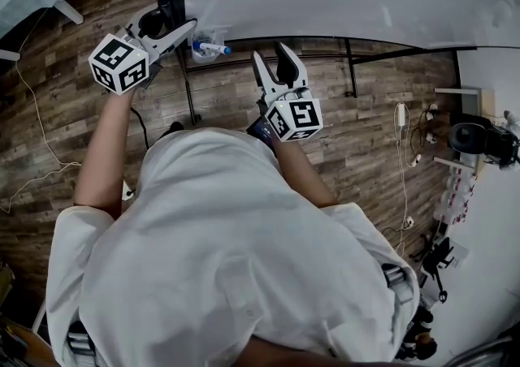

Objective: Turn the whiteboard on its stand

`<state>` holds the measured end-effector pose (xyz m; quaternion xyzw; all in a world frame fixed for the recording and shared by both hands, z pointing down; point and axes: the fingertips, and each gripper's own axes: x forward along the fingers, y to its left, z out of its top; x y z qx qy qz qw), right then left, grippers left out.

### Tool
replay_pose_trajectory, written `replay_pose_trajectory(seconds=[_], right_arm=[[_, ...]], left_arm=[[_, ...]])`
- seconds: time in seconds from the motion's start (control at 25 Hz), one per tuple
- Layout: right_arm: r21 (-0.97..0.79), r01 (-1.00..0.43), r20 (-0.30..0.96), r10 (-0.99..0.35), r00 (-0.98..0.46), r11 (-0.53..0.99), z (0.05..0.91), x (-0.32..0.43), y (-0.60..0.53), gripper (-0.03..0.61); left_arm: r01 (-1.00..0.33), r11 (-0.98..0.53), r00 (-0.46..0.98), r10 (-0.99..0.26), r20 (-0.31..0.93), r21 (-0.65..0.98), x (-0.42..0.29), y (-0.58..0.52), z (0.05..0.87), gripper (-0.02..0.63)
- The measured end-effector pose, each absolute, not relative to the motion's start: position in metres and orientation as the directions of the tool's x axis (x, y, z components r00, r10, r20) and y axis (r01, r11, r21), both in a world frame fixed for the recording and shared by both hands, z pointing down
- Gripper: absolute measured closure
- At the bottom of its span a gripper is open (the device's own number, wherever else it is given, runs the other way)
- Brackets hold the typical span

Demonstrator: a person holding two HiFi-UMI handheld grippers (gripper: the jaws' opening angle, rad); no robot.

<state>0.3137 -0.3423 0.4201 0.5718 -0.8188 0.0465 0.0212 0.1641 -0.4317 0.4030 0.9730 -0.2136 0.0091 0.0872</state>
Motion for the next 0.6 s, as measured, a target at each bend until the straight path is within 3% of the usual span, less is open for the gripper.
replay_pose_trajectory(seconds=[0.28,0.6], right_arm=[[-0.058,-0.943,0.081,-0.940,-0.331,0.327,0.4187,0.3159,-0.3413,0.383],[-0.052,-0.943,0.076,-0.940,-0.332,0.328,0.4121,0.3185,-0.3387,0.398]], left_arm=[[-0.422,-0.893,0.907,-0.417,0.067,0.157,0.1616,-0.4356,0.4045,0.400],[-0.432,-0.890,0.902,-0.429,0.053,0.147,0.1579,-0.4346,0.4021,0.407]])
